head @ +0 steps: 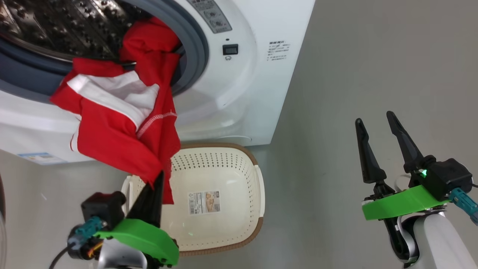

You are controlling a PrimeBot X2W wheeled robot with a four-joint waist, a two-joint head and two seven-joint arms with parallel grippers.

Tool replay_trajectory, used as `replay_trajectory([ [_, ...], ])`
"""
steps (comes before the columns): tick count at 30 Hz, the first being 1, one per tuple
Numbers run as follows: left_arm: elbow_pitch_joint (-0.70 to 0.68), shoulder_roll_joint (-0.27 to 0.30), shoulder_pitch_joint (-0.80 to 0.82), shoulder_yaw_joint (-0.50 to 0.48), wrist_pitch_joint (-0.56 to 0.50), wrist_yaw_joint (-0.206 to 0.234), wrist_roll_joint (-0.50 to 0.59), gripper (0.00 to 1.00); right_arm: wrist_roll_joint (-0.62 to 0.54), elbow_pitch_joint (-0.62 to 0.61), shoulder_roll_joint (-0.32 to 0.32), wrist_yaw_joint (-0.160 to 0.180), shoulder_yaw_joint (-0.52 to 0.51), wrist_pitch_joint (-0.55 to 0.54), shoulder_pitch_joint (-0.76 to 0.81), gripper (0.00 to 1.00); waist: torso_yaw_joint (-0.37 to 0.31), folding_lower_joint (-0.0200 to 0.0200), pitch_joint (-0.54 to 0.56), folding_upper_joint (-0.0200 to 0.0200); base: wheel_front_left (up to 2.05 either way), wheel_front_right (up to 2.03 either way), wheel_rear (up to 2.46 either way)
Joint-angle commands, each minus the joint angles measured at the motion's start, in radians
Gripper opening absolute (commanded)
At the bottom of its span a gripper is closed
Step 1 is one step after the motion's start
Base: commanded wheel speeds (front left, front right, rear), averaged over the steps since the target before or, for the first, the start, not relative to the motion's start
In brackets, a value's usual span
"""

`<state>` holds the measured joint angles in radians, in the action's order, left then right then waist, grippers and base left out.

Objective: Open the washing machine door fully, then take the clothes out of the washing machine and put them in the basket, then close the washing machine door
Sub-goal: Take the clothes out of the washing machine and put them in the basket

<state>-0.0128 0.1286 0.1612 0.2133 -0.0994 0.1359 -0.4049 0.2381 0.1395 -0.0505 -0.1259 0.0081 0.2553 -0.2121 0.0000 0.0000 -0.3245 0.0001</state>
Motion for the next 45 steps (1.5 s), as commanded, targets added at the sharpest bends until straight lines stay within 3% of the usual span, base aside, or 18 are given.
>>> replay_trajectory([
  [1, -0.014, 0.004, 0.004, -0.019, -0.007, -0.004, -0.007, 0.00, 0.001, -0.026, 0.000, -0.005, 0.026, 0.006, -0.012, 1.00, 0.006, 0.0000, -0.028, -0.0001, 0.00, 0.00, 0.00],
  [16, 0.362, -0.049, 0.141, 0.078, 0.007, -0.075, -0.042, 0.00, 0.006, -0.027, 0.000, -0.005, 0.047, 0.006, -0.070, 1.00, -0.021, 0.0000, -0.133, -0.0001, 0.00, 0.00, 0.00],
  [22, 0.575, -0.063, 0.233, 0.099, 0.050, -0.107, -0.058, 0.00, 0.011, -0.031, 0.000, -0.005, 0.050, 0.006, -0.089, 1.00, -0.045, 0.0000, -0.177, -0.0001, 0.00, 0.00, 0.00],
  [33, 0.955, -0.076, 0.448, 0.095, 0.204, -0.107, -0.094, 0.00, 0.016, -0.033, 0.000, -0.005, 0.063, 0.006, -0.124, 1.00, -0.074, 0.0000, -0.246, -0.0001, 0.00, 0.00, 0.00],
  [41, 1.146, -0.078, 0.564, 0.085, 0.218, -0.134, -0.153, 0.00, 0.029, -0.031, 0.000, -0.005, 0.076, 0.006, -0.147, 1.00, -0.108, 0.0000, -0.292, -0.0001, 0.00, 0.00, 0.00],
  [42, 1.164, -0.078, 0.574, 0.086, 0.220, -0.136, -0.155, 0.10, 0.032, -0.032, 0.000, -0.005, 0.076, 0.006, -0.149, 1.00, -0.114, 0.0000, -0.296, -0.0001, 0.00, 0.00, 0.00],
  [43, 1.181, -0.078, 0.582, 0.085, 0.222, -0.137, -0.157, 0.31, 0.035, -0.032, 0.000, -0.005, 0.075, 0.006, -0.151, 1.00, -0.119, 0.0000, -0.300, -0.0001, 0.00, 0.00, 0.00],
  [45, 1.209, -0.078, 0.597, 0.085, 0.229, -0.139, -0.159, 1.00, 0.038, -0.033, 0.000, -0.005, 0.070, 0.006, -0.149, 1.00, -0.124, 0.0000, -0.302, -0.0001, 0.00, 0.00, 0.00],
])
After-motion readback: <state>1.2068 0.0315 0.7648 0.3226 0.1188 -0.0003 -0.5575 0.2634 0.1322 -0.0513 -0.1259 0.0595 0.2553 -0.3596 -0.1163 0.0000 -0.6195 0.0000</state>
